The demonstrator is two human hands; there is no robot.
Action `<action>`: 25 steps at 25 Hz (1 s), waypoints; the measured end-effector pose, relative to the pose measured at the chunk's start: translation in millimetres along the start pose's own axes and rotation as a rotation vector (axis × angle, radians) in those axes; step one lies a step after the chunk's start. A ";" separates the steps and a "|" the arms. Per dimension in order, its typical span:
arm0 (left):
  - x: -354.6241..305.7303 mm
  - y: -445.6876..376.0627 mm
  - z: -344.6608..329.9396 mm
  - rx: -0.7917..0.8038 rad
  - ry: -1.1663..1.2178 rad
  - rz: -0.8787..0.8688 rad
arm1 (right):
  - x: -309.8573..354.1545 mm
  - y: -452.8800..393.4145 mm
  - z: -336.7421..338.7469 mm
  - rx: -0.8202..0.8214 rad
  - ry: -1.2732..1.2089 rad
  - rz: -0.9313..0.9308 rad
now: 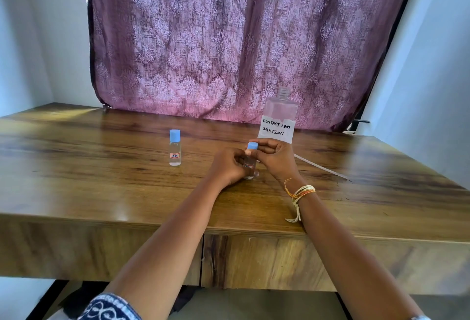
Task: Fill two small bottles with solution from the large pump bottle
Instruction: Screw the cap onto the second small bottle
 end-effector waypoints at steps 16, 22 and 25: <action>10.7 -1.9 9.2 0.079 -0.162 0.031 | -24.1 3.8 -9.5 0.124 0.428 -0.033; 42.6 8.6 55.4 0.057 -0.371 -0.016 | -25.2 -11.4 -36.0 0.173 0.536 -0.003; 46.0 18.2 62.5 0.049 -0.491 -0.087 | -25.5 -18.8 -60.1 0.206 0.483 -0.018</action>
Point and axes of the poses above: each hand's wrist, its own y-axis away from the middle knuckle, its own z-axis out of the back of the hand, x = y × z, the point moved 5 cm from there along -y, towards the middle knuckle, and after that the axes turned 4 degrees about -y, right-handed, at the moved point
